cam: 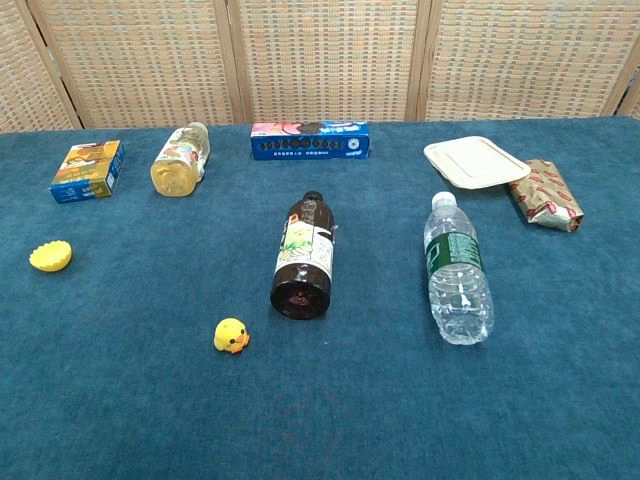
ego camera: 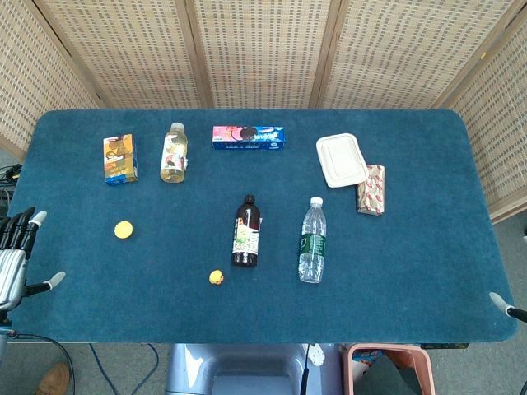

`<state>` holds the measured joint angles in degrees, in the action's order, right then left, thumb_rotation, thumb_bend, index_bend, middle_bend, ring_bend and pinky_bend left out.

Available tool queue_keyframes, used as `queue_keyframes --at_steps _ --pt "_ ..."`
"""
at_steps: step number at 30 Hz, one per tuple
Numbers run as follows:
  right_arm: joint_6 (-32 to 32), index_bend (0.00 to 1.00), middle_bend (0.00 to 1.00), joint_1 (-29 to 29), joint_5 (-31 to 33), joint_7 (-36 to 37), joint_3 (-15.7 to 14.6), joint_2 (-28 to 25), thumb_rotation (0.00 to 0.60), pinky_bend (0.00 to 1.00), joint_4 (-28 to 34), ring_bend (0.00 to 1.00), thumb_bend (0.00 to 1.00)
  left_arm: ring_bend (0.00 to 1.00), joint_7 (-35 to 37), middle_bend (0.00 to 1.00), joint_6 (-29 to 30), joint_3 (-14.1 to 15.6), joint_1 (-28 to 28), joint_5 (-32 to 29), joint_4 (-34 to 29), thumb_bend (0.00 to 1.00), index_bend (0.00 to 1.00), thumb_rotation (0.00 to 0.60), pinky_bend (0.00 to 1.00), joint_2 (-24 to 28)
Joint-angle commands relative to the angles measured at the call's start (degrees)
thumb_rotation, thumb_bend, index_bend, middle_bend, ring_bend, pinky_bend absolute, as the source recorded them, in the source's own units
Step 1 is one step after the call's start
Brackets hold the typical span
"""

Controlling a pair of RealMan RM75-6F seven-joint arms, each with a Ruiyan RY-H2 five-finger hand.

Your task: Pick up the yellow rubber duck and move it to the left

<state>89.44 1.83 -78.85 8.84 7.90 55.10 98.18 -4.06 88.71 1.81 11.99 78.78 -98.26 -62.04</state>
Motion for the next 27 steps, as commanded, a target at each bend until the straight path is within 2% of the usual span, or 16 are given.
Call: queue_keyframes --at_steps 1,8,13,15,17,20,22,27 --pt "0.2 0.0 0.0 0.1 -0.1 -0.1 0.0 0.0 0.6 0.0 0.1 0.0 0.0 0.0 0.5 0.0 -0.9 -0.3 -0.2 0.2 0.2 0.0 0.0 0.6 0.0 0.3" --pt "0.4 0.0 0.0 0.4 -0.5 0.3 -0.2 -0.1 0.6 0.0 0.4 0.0 0.0 0.0 0.2 0.0 -2.6 -0.6 0.1 1.3 0.9 0.0 0.0 0.6 0.0 -0.4" --pt "0.0 0.0 0.0 0.2 -0.8 0.5 -0.3 -0.3 0.6 0.0 0.5 0.0 0.0 0.0 0.4 0.0 -9.4 -0.5 5.0 6.6 3.1 0.0 0.01 0.6 0.0 -3.2" --pt "-0.2 0.0 0.0 0.1 -0.6 0.5 -0.3 -0.3 0.6 0.0 0.4 0.0 0.0 0.0 -0.2 0.0 -13.2 -0.7 7.5 7.6 3.5 0.0 0.08 0.6 0.0 -4.1" --pt "-0.5 0.0 0.0 0.0 -0.3 0.6 -0.2 -0.3 0.6 0.0 0.4 0.0 0.0 0.0 -1.8 0.0 -18.5 -1.3 10.9 7.9 3.4 0.0 0.23 0.6 0.0 -5.8" --pt "-0.9 0.0 0.0 -0.1 0.3 0.7 0.0 -0.3 0.6 0.0 0.3 0.0 0.0 0.0 -5.4 0.0 -23.7 -3.3 14.3 5.1 2.9 0.0 0.37 0.6 0.0 -9.4" --pt "-1.1 0.0 0.0 -0.2 0.6 0.8 0.0 -0.3 0.6 0.0 0.1 0.0 0.0 0.0 -7.4 0.0 -26.5 -4.4 15.9 2.4 2.5 0.01 0.41 0.6 0.0 -11.8" --pt "-1.9 0.0 0.0 -0.4 1.0 1.0 0.0 -0.3 0.6 0.0 0.0 0.0 0.0 0.0 -16.2 0.0 -31.9 -6.9 19.8 -5.2 2.0 0.1 0.44 0.6 0.0 -17.6"
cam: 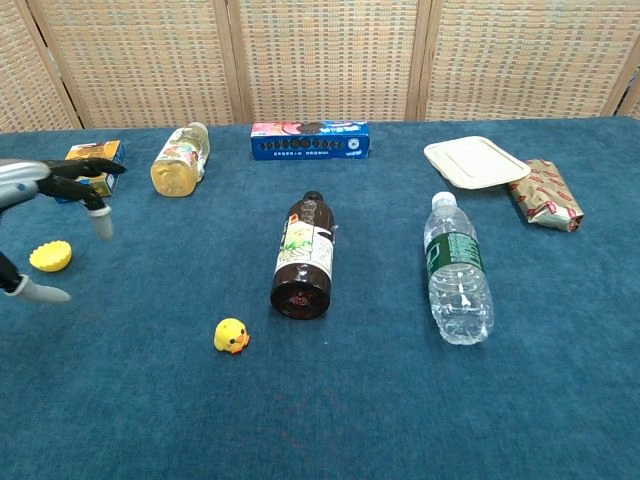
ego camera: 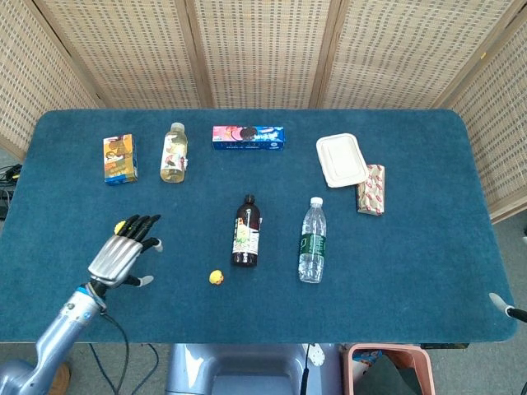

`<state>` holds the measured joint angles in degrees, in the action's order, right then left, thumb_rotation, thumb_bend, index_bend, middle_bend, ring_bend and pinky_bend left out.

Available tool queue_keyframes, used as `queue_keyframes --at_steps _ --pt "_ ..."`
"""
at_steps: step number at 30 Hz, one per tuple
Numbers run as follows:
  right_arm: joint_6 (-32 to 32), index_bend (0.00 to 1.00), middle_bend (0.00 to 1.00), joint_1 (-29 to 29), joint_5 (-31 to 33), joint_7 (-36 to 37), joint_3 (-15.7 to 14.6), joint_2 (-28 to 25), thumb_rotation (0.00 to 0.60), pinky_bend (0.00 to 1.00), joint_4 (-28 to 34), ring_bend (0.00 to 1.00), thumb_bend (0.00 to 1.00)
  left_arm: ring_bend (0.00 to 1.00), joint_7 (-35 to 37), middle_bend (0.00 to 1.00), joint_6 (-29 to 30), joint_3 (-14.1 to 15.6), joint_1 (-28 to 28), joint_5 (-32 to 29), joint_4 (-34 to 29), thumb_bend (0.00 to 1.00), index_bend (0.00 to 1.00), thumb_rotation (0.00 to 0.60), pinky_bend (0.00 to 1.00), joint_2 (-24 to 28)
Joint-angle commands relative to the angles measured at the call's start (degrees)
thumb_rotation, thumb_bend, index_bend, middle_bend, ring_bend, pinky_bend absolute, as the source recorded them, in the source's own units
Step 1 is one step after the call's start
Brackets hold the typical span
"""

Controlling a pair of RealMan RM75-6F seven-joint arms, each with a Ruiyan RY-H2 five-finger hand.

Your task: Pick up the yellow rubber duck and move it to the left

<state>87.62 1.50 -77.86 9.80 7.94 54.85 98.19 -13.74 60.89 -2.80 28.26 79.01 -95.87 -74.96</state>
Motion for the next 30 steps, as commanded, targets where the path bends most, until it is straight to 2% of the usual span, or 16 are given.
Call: queue_keyframes --at_steps 1,8,20,30 --pt "0.0 0.0 0.0 0.0 0.1 0.1 0.0 0.0 0.6 0.0 -0.1 0.0 0.0 0.0 -8.1 0.0 -4.4 -2.6 4.0 -6.8 -0.4 0.11 0.44 0.6 0.0 -5.6" --pt "-0.2 0.0 0.0 0.1 0.4 0.8 0.1 -0.2 0.6 0.0 -0.2 0.0 0.0 0.0 -16.1 0.0 -5.3 -4.1 6.9 -14.0 0.6 0.16 0.44 0.6 0.0 -12.1" --pt "-0.8 0.0 0.0 -0.1 0.6 0.6 0.1 0.0 0.6 0.0 -0.3 0.0 0.0 0.0 -23.7 0.0 -6.1 -4.3 10.9 -21.1 2.9 0.19 0.46 0.6 0.0 -18.2" --pt "-1.2 0.0 0.0 -0.3 0.9 0.8 0.1 0.0 0.6 0.0 -0.5 0.0 0.0 0.0 -23.9 0.0 -7.3 -3.9 12.7 -24.0 4.8 0.22 0.46 0.6 0.0 -20.5"
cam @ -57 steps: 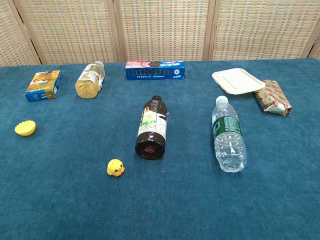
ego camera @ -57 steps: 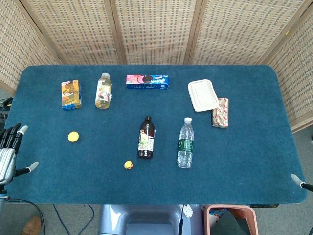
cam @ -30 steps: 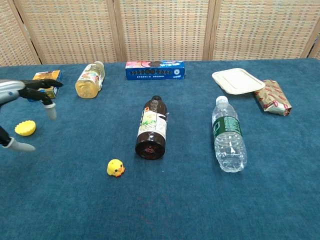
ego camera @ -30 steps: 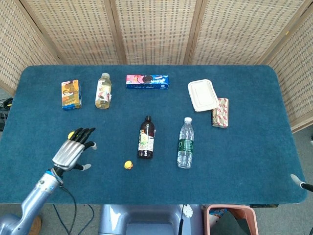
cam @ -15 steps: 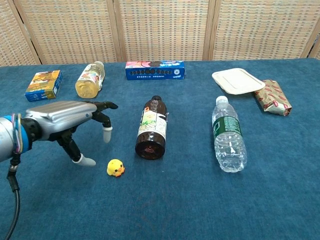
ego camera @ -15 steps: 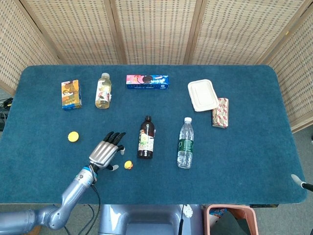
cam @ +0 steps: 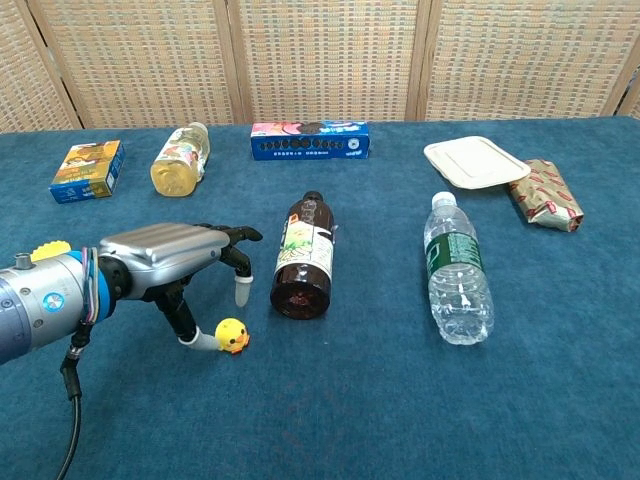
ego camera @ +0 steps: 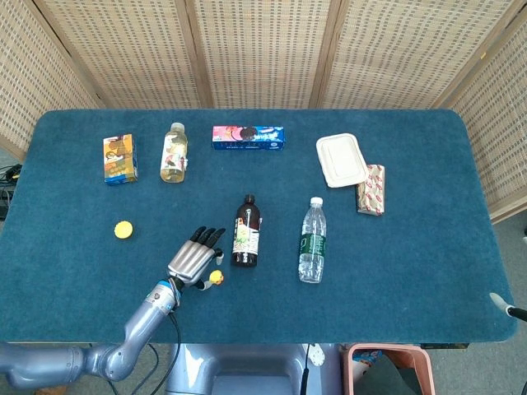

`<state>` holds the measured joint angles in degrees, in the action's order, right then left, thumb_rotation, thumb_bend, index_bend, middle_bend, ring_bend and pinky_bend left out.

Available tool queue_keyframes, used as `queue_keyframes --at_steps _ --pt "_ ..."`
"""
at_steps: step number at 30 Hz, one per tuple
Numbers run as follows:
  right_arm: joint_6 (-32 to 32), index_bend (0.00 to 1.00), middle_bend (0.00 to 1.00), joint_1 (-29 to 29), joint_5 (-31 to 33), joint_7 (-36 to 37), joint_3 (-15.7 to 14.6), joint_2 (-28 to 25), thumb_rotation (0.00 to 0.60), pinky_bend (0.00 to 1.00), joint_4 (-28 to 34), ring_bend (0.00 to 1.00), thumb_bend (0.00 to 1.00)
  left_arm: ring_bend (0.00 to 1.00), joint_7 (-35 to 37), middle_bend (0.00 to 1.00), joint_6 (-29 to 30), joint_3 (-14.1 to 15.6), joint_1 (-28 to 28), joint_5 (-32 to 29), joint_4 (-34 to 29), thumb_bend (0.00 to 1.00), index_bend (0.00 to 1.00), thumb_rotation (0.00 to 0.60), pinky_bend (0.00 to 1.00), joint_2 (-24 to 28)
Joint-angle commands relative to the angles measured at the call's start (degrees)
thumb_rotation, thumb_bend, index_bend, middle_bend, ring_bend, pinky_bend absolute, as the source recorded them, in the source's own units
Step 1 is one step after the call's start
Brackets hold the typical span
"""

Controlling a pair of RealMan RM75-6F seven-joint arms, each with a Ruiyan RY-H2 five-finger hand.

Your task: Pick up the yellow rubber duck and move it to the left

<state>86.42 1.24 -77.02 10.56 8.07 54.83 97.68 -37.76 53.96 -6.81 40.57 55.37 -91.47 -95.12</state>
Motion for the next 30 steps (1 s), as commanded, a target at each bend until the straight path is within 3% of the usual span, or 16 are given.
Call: queue_keyframes --at_steps 1,20,30 --pt "-0.1 0.0 0.0 0.0 0.1 0.0 0.0 0.0 0.6 0.0 -0.1 0.0 0.0 0.0 0.1 0.0 -0.6 0.2 0.5 -0.6 0.6 0.22 0.46 0.6 0.0 -0.6" --pt "-0.3 0.0 0.0 0.0 0.2 0.8 0.1 -0.1 0.6 0.0 -0.5 0.0 0.0 0.0 2.1 0.0 0.4 0.4 1.4 -1.8 0.2 0.25 0.53 0.6 0.0 -0.1" --pt "-0.8 0.0 0.0 -0.3 -0.1 0.4 -0.1 0.0 0.6 0.0 -0.3 0.0 0.0 0.0 8.4 0.0 2.5 -2.6 -0.6 -1.9 -2.9 0.26 0.53 0.6 0.0 9.4"
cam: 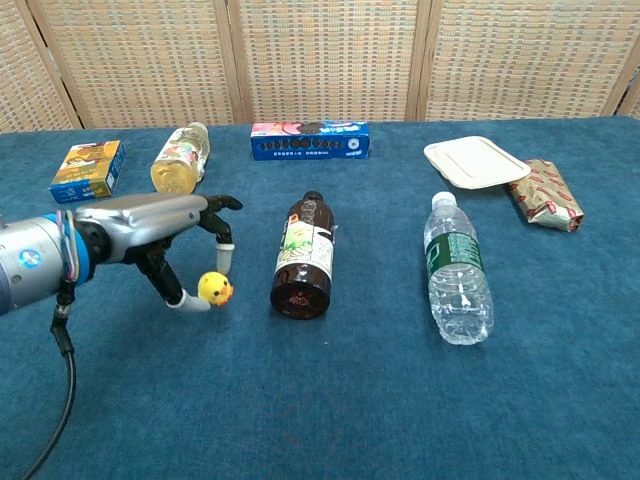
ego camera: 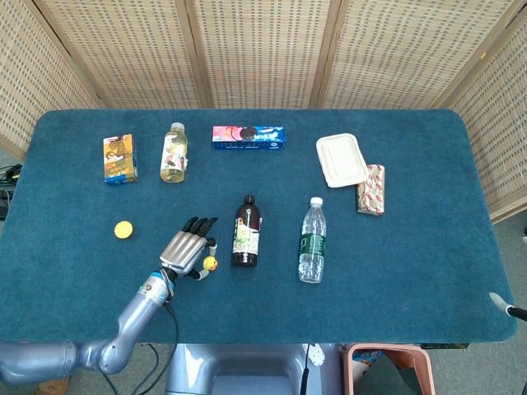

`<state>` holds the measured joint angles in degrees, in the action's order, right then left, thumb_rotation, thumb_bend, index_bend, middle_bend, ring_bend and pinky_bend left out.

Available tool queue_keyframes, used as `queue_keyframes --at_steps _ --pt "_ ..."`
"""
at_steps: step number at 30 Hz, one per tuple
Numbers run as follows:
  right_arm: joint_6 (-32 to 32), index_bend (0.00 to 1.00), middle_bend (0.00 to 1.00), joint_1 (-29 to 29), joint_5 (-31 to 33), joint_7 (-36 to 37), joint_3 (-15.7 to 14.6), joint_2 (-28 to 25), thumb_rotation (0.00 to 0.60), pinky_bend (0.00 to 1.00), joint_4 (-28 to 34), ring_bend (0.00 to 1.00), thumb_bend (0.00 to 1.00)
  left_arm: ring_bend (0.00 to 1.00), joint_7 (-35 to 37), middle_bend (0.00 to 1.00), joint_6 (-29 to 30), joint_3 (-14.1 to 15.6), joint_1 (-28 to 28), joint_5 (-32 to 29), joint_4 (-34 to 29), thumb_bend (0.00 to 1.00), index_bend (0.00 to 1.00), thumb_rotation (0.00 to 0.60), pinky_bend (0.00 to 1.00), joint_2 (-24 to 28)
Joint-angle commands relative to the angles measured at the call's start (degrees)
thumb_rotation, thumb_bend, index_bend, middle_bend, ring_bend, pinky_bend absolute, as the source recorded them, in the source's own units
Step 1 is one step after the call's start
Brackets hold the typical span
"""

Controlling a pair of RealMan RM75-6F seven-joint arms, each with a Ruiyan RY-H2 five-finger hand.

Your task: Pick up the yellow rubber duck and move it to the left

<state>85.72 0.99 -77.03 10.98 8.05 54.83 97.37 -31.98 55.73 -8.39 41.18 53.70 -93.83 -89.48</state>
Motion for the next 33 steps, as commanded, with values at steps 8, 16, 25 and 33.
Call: queue_keyframes --at_steps 8,16,25,33 --pt "0.0 0.0 0.0 -0.3 -0.9 -1.2 -0.3 0.2 0.6 0.0 0.7 0.0 0.0 0.0 15.7 0.0 -2.6 -1.3 -6.0 -0.5 5.8 0.26 0.53 0.6 0.0 13.7" --pt "0.5 0.0 0.0 -0.3 -1.6 -2.8 -0.6 0.5 0.6 0.0 1.4 0.0 0.0 0.0 28.0 0.0 -8.9 -0.9 -8.3 1.2 15.5 0.26 0.53 0.6 0.0 15.4" --pt "0.3 0.0 0.0 -0.6 -1.2 -3.5 -0.5 0.8 0.6 0.0 1.4 0.0 0.0 0.0 30.9 0.0 -11.8 -0.7 -7.9 1.6 20.7 0.26 0.53 0.6 0.0 13.3" --pt "0.3 0.0 0.0 -0.6 -1.1 -3.3 -0.5 0.7 0.6 0.0 1.3 0.0 0.0 0.0 29.2 0.0 -12.4 -1.2 -6.8 -0.6 22.1 0.26 0.53 0.6 0.0 11.6"
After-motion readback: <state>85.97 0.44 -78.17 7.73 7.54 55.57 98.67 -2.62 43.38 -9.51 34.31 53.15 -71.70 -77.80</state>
